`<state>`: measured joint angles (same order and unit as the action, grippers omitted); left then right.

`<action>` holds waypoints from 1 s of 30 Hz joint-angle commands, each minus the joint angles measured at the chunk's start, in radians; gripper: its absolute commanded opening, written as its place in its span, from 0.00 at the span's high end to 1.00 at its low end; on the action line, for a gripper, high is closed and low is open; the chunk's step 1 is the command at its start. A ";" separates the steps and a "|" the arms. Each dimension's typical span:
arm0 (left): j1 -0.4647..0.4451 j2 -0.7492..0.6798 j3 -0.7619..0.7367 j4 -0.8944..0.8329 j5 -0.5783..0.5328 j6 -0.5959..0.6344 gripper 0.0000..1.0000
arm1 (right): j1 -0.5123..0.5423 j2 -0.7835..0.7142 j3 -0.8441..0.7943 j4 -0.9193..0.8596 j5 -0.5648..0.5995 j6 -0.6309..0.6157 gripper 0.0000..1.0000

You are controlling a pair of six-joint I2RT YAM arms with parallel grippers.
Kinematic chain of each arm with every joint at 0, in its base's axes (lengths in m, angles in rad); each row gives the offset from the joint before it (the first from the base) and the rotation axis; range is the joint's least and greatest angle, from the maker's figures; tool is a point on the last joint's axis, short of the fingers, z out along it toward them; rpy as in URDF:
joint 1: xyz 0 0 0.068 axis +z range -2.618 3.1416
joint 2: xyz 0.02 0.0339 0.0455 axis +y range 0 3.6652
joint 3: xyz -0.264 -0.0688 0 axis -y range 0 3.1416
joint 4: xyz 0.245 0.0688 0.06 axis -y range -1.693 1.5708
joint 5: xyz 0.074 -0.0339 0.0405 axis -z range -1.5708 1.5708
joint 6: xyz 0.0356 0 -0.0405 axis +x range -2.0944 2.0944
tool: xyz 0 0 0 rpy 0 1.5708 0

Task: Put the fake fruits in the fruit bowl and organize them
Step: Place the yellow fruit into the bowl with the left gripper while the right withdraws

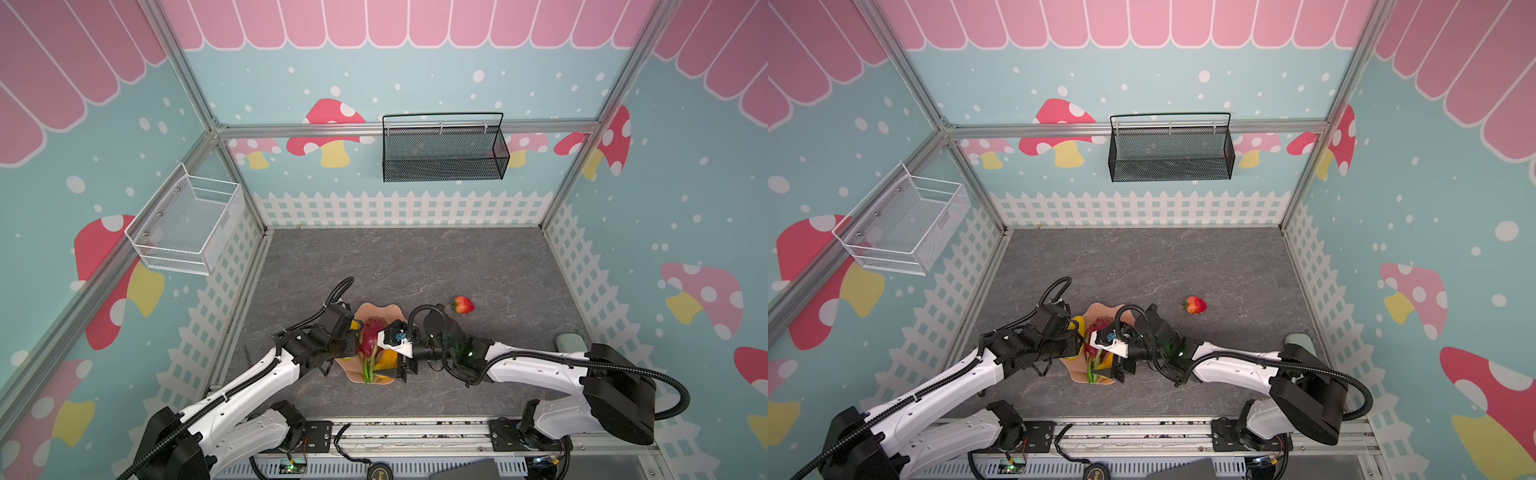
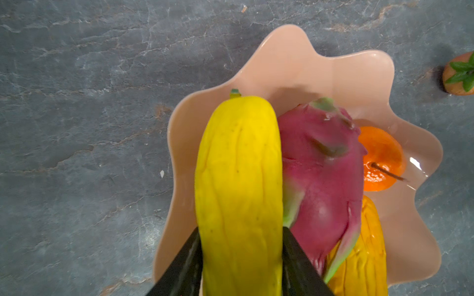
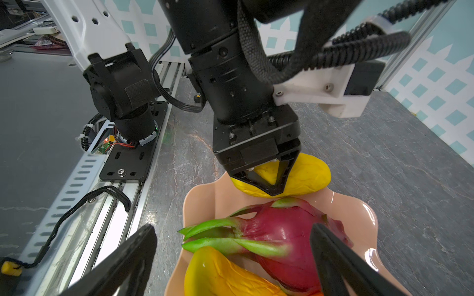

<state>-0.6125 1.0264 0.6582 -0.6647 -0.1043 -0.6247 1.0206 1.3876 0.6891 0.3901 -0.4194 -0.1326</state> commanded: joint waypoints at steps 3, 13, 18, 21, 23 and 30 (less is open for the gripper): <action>-0.007 0.015 -0.010 0.030 -0.014 -0.009 0.52 | -0.006 0.017 -0.001 0.008 -0.020 0.000 0.04; -0.006 0.045 -0.002 0.040 -0.005 0.000 0.48 | -0.007 0.025 0.001 0.003 -0.024 -0.005 0.04; -0.007 0.027 0.001 0.034 -0.002 0.003 0.45 | -0.012 0.021 0.001 -0.004 -0.013 -0.004 0.04; -0.007 0.011 -0.003 0.026 -0.005 0.004 0.44 | -0.026 0.010 -0.002 -0.002 -0.001 0.009 0.04; -0.007 0.003 -0.005 0.018 -0.010 0.005 0.43 | -0.035 0.002 -0.007 0.003 0.005 0.013 0.04; -0.007 -0.021 -0.002 0.006 -0.004 0.003 0.40 | -0.083 -0.025 -0.034 0.032 0.076 0.059 0.04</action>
<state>-0.6132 1.0252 0.6563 -0.6472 -0.1040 -0.6209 0.9607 1.3933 0.6765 0.3954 -0.3885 -0.1089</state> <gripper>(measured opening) 0.598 0.963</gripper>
